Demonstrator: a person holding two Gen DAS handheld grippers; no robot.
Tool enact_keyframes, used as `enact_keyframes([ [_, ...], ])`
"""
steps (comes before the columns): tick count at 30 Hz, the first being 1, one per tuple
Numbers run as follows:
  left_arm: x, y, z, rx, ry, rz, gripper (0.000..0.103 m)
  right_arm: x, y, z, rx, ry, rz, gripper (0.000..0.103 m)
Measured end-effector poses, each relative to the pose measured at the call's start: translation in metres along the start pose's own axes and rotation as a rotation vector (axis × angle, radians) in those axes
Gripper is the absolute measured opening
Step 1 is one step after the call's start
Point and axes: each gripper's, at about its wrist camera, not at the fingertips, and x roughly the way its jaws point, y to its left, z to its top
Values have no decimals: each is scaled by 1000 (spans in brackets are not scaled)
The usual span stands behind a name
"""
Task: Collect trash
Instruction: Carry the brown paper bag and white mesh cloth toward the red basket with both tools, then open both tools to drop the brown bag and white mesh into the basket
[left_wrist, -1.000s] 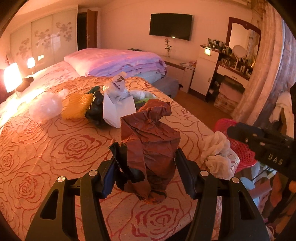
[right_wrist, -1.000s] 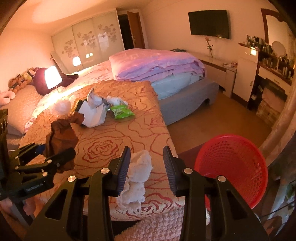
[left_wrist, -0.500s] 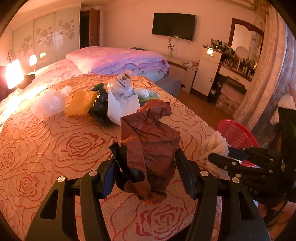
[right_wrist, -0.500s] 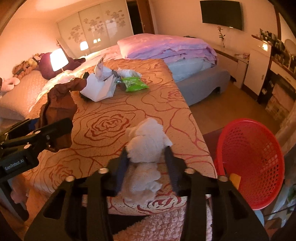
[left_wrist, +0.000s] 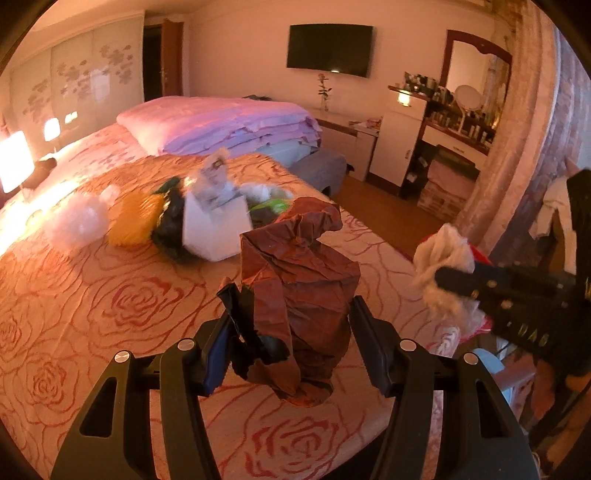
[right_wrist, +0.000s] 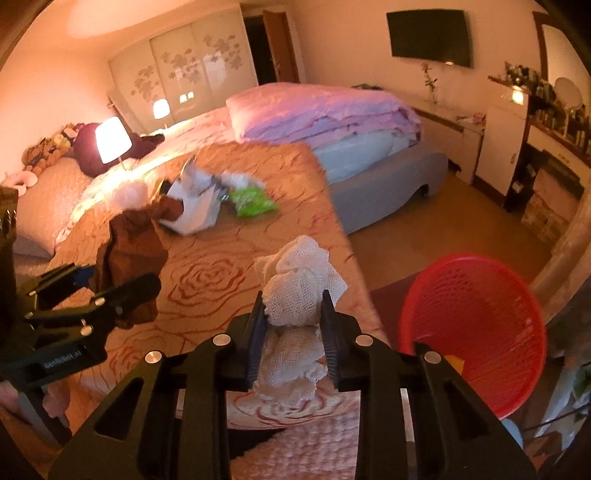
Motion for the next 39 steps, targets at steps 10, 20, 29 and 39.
enact_keyframes([
  [10,12,-57,30,115,-26,-90,57,-44,-75,6,102,-72,-170,28],
  [20,48,-121,46,219,27,-228,57,-57,-131,-3,234,-112,-272,28],
  [29,102,-159,44,257,154,-343,57,-37,-162,-19,327,-60,-285,29],
  [39,131,-173,31,292,240,-367,63,-20,-174,-32,386,4,-276,29],
])
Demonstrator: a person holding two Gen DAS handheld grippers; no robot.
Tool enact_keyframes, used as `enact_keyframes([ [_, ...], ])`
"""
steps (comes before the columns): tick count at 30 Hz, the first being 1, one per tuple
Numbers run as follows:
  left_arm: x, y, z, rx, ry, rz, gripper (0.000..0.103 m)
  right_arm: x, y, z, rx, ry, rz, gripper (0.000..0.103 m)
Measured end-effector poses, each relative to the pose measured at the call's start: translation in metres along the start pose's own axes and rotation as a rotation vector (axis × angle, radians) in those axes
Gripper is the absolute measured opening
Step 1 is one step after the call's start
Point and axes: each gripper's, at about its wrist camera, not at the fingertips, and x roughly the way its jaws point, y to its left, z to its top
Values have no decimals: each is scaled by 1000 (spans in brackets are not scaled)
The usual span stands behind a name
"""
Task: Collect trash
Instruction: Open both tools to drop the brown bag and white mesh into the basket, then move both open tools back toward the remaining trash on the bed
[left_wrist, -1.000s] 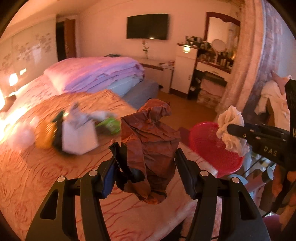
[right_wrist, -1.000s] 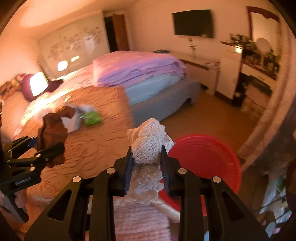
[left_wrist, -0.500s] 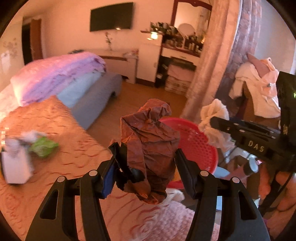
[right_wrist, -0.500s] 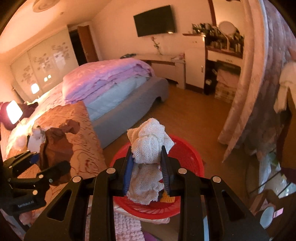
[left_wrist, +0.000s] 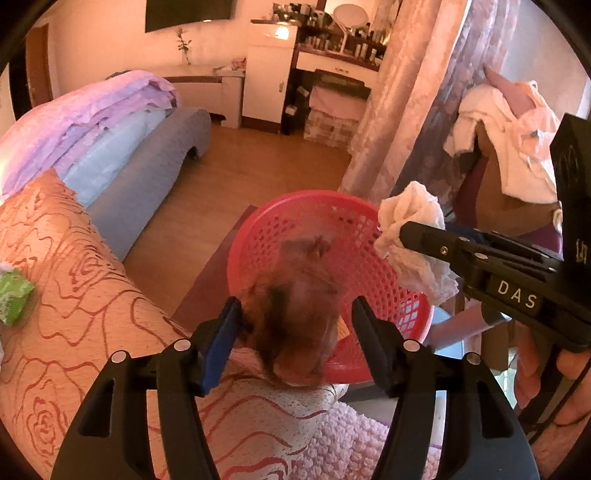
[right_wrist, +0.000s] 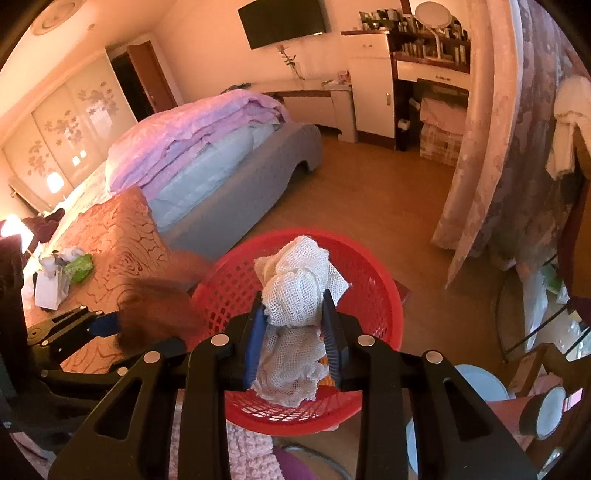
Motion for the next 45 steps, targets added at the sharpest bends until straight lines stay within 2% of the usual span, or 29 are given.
enact_keyframes([
  [2,1,1,-1,1,0,2,68,2,-1,0,6,8,3,33],
  [8,-4,3,-1,-4,-8,12,71,2,-4,1,18,8,-6,39],
  [21,-35,16,-8,-53,-75,67,72,-11,10,3,-14,-38,-7,42],
  [26,-50,21,-16,-63,-105,101,72,-16,19,0,-34,-53,8,52],
  [36,-97,45,-36,-118,-187,189,72,-32,56,-6,-126,-107,52,59],
  [45,-142,85,-58,-234,-258,261,72,-46,100,-16,-217,-126,112,61],
])
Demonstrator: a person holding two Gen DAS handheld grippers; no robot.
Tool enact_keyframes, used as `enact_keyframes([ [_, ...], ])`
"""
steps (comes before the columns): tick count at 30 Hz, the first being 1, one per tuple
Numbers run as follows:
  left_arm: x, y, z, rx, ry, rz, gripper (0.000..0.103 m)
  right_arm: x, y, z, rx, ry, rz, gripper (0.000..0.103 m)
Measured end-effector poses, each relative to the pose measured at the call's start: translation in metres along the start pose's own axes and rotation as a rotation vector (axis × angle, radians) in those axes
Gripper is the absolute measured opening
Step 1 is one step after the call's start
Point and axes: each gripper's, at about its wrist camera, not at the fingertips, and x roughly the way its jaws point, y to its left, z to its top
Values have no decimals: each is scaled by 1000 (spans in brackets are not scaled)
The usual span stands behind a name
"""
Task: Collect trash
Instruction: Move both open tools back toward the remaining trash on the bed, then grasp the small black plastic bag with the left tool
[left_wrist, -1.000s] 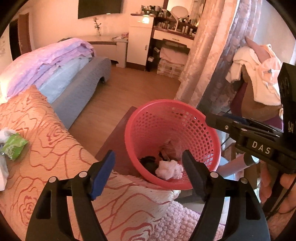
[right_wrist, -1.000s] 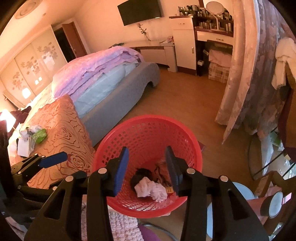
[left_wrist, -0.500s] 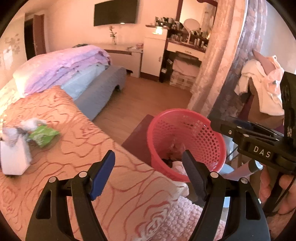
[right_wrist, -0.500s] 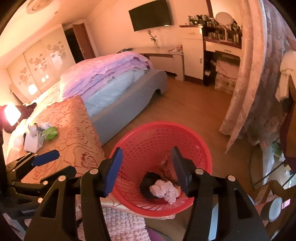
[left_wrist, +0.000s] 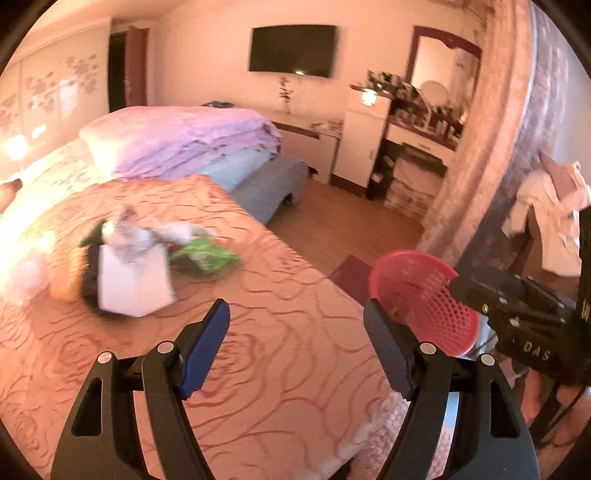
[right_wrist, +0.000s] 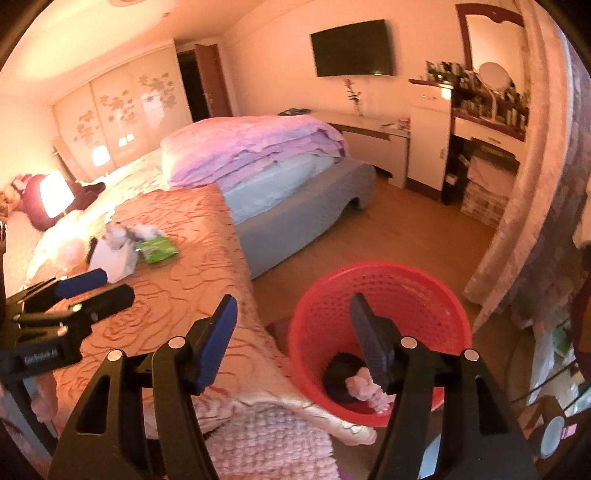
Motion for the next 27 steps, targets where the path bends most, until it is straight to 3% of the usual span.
enact_keyframes([
  [15,-35,108,-16,-206,-40,161,72,13,58,2,-30,21,103,61],
  [22,-26,161,-17,-288,-17,266,71,22,66,-3,-37,43,117,61],
  [27,-3,179,-11,-321,37,260,57,29,58,-5,-16,58,103,61],
])
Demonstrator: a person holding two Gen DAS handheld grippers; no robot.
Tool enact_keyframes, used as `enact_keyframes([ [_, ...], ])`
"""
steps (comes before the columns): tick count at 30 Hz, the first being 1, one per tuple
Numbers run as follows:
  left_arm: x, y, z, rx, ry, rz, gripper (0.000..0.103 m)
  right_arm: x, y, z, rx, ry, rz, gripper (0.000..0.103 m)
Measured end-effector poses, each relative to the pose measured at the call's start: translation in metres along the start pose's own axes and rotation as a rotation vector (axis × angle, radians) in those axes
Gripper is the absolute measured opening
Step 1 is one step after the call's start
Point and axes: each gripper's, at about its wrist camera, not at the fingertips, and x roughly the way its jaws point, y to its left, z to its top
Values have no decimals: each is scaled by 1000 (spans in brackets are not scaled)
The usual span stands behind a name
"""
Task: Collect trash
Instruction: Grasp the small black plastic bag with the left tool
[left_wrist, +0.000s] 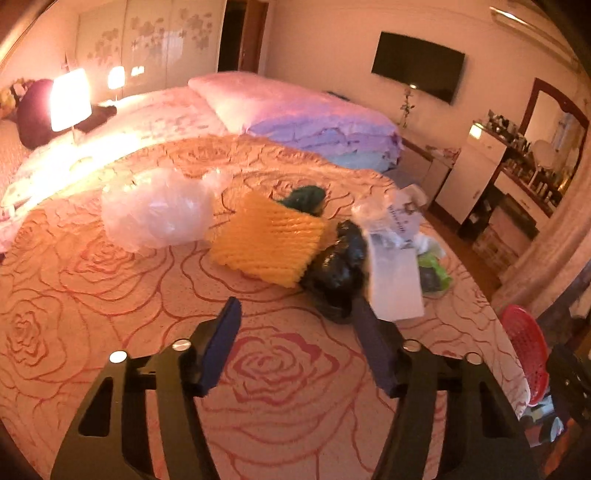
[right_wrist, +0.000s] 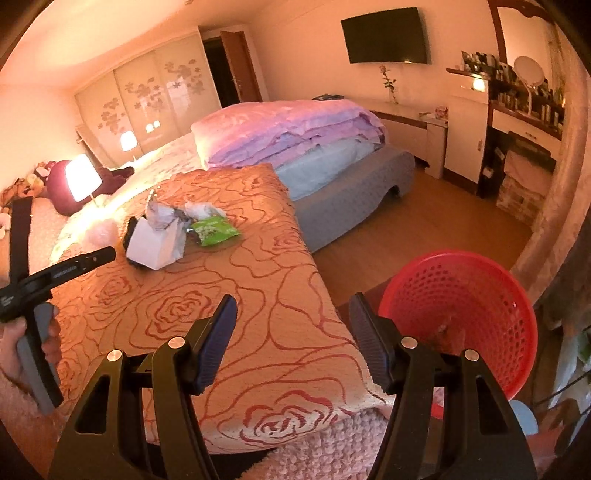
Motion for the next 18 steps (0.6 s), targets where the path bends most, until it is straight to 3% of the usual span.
enact_keyframes([
  [5,20,-3,7,-12,50,-40,56,6,-5,-3,10,12,-3,61],
  [15,40,-16,27,-20,56,-72,56,14,-12,-7,26,37,-4,61],
  [16,43,-18,28,-16,59,-68,55,15,-13,-7,26,39,-4,61],
  [17,45,-19,28,-10,62,-66,43,15,-13,-7,27,40,-3,61],
  [18,47,-20,27,3,72,-69,39,15,-13,-7,27,39,-3,61],
])
